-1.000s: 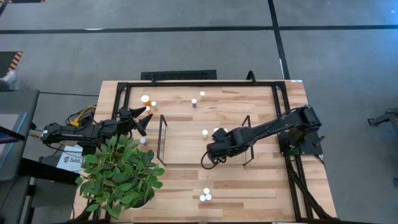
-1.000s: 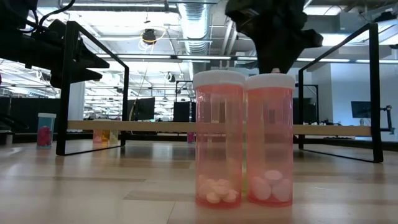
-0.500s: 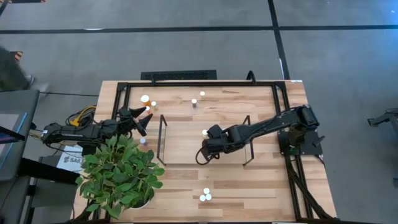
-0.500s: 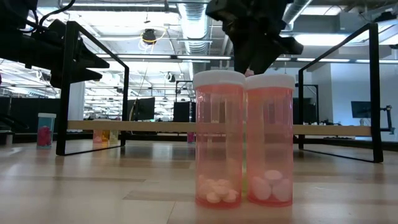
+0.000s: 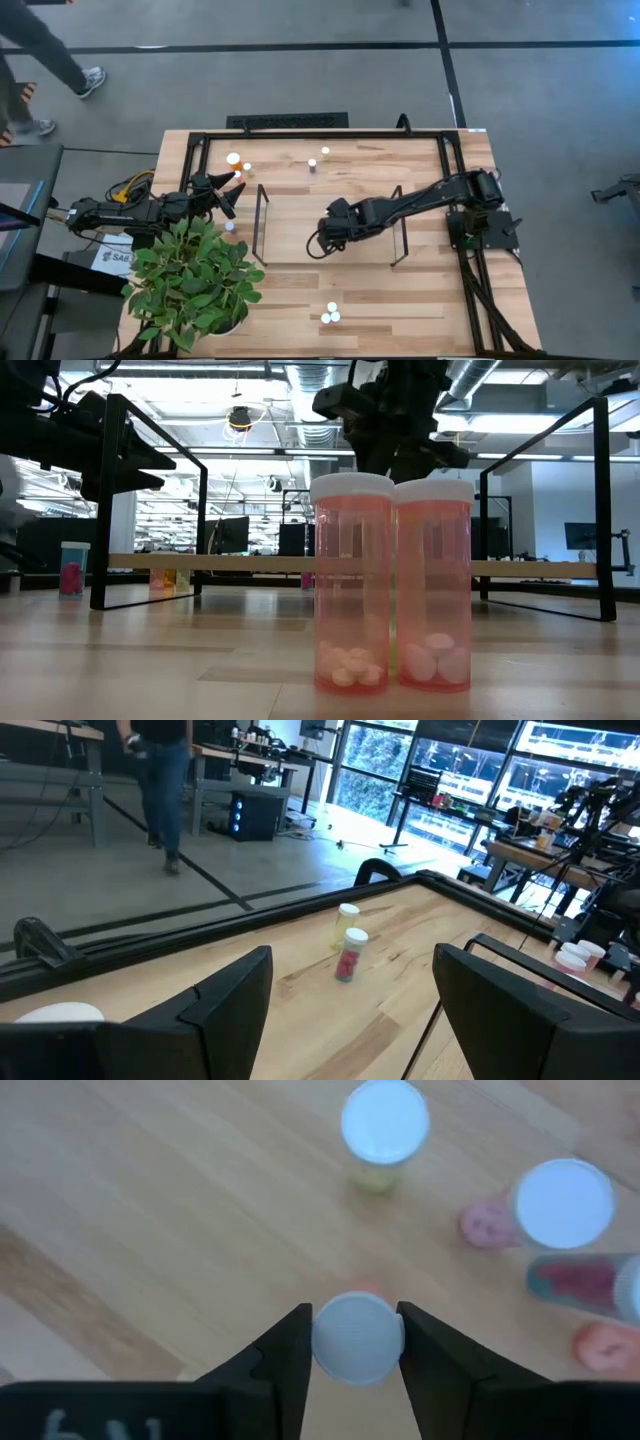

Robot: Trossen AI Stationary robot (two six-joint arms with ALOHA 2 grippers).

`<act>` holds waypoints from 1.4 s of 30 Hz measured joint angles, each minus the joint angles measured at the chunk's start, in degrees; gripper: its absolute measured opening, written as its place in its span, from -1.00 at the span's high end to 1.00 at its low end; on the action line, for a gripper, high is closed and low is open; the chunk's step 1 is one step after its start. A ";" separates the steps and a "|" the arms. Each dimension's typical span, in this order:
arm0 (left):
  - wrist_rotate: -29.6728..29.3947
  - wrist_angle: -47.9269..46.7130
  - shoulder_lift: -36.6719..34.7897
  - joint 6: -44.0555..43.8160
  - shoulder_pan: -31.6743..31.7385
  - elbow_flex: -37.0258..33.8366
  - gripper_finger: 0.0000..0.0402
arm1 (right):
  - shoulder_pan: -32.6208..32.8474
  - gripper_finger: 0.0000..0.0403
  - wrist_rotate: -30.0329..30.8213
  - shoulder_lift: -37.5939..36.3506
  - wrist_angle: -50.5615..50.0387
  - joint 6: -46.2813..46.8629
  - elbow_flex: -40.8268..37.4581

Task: Pick and place medicine bottles onto shelf by color
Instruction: Put the orange pill bottle on the shelf

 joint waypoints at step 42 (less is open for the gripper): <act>-0.02 0.02 0.00 0.00 -0.01 0.02 -0.32 | -2.68 0.10 -1.03 0.06 0.61 -4.35 -0.02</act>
